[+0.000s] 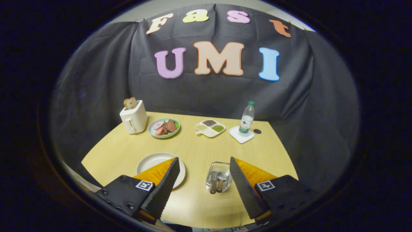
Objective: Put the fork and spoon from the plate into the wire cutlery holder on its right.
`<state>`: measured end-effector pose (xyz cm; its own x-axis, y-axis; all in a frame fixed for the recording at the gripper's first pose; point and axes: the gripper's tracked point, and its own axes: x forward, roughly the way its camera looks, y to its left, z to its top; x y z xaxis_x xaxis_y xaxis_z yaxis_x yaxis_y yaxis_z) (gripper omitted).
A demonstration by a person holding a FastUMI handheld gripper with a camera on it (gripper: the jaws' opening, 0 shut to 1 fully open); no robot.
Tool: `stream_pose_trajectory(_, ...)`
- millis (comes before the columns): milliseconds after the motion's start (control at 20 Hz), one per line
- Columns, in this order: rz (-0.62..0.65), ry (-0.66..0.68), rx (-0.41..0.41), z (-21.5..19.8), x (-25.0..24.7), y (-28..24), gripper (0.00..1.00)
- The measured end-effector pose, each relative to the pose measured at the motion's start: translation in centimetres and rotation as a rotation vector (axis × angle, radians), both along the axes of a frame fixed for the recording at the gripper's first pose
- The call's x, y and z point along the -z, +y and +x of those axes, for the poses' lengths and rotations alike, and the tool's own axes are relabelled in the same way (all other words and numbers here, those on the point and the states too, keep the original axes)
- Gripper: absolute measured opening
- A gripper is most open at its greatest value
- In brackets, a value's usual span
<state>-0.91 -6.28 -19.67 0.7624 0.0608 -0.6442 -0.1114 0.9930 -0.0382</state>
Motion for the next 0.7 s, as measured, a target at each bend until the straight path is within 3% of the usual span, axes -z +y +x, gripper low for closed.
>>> stream_pose_trajectory(700,0.045,-0.348,0.108,1.3,-6.9,2.0,1.0)
